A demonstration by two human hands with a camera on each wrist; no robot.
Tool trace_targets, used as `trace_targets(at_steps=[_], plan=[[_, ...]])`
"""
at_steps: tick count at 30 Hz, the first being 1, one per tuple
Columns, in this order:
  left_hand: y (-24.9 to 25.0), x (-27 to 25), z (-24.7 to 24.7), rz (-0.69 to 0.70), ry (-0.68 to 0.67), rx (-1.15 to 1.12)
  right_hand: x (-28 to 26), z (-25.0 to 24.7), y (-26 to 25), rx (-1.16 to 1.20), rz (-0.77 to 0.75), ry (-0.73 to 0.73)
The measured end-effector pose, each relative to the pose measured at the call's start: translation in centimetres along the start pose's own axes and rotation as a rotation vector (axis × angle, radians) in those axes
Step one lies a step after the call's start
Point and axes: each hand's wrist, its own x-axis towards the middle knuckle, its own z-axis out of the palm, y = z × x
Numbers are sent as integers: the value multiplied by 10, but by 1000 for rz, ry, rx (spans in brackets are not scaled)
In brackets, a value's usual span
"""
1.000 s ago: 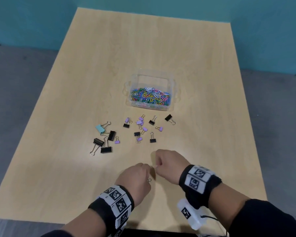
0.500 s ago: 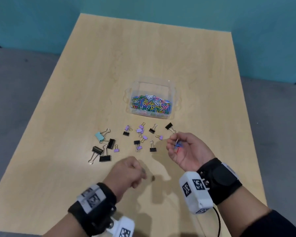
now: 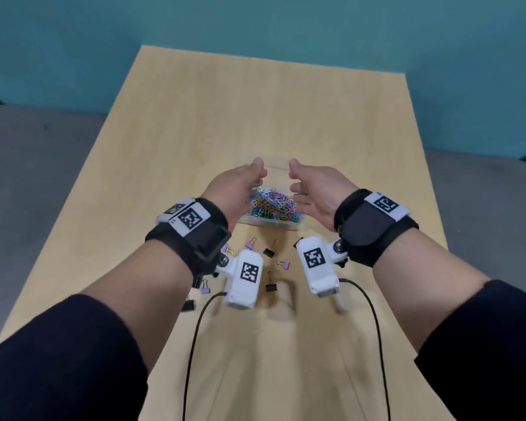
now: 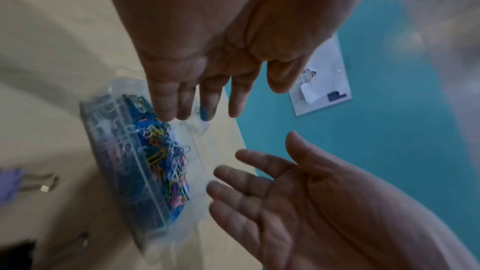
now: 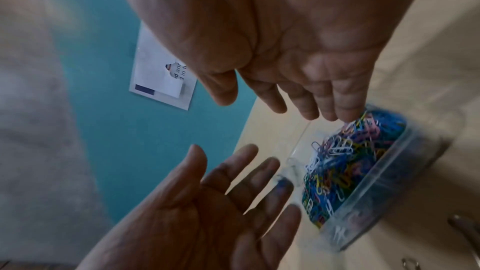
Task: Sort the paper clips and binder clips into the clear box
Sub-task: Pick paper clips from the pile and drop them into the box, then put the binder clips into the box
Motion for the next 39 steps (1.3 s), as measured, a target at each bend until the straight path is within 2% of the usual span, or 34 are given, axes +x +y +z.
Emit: trace_targets(at_steps=[2,4,6,8,10,15,20,23,25,27,28,30,31,32,34,36,37,39], plan=[[1,-3,-6,51,26,167,-5,-12,5,-120,-91,80],[-2,-12,-23,73,95,194,-8,-28,17,-273,-197,172],[-14,-24,-45,73,167,187,-10,-41,36,-499,-218,235],[-30,-39,-70,81,249,299,-13,-45,60,-768,-199,234],[-47,-53,-93,43,295,460,-15,-43,83,-1020,-242,197],[-83,-72,-130,-72,332,787,-8,-25,116,-1117,-368,188],[-104,-76,-128,23,234,1085,-5,-8,129,-1340,-466,215],[-111,-71,-119,97,187,1282,-8,-4,129,-1348,-457,221],[-110,-66,-114,121,186,1345,-12,-3,126,-1228,-397,265],[-106,-64,-112,127,180,1362,-17,-5,123,-927,-293,329],[-105,-63,-111,125,177,1364,-19,-7,121,-661,-221,354],[-104,-64,-111,128,191,1348,-29,-5,117,-61,-52,348],[-104,-66,-111,150,221,1328,-35,-5,116,130,25,320],[-103,-69,-111,174,262,1291,-40,-4,114,197,91,295],[-101,-75,-112,227,359,1186,-44,0,114,124,180,246],[-103,-81,-116,183,444,979,-45,7,119,-29,148,248],[-105,-83,-119,112,475,728,-46,9,121,-198,62,252],[-110,-90,-124,-40,456,20,-49,15,127,-680,-110,196]])
